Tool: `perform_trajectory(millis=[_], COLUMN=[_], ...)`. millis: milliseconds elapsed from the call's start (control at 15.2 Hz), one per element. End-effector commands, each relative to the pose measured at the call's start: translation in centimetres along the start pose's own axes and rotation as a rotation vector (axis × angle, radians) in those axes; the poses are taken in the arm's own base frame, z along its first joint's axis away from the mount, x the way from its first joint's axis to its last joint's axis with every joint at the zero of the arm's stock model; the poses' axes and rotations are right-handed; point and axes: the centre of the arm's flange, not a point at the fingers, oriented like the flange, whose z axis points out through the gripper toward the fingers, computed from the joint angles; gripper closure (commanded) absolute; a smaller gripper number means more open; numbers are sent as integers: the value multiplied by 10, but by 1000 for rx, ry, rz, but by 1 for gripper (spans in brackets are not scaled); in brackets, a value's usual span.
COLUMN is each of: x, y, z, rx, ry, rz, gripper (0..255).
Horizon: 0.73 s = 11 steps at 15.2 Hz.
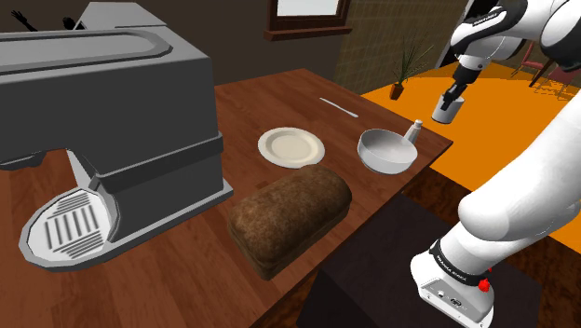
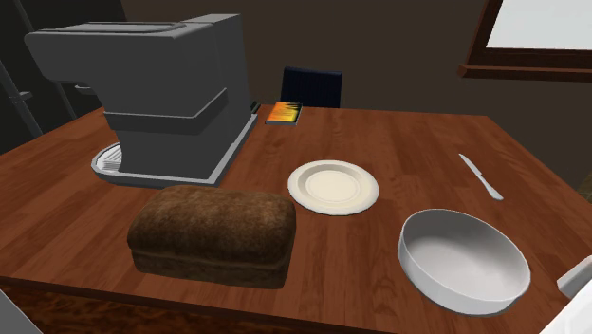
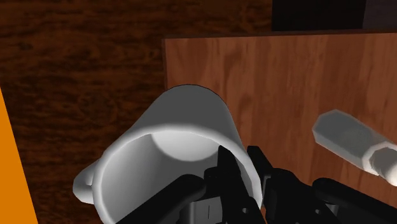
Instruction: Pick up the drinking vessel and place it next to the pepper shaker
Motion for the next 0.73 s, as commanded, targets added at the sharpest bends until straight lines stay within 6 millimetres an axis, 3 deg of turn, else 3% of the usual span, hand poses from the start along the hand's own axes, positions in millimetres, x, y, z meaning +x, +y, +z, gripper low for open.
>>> perform_trajectory(millis=[0, 660], x=[0, -2], y=[-1, -4], z=[11, 64], rx=[-1, -1], ry=[0, 0], rz=[0, 0], gripper=[255, 255])
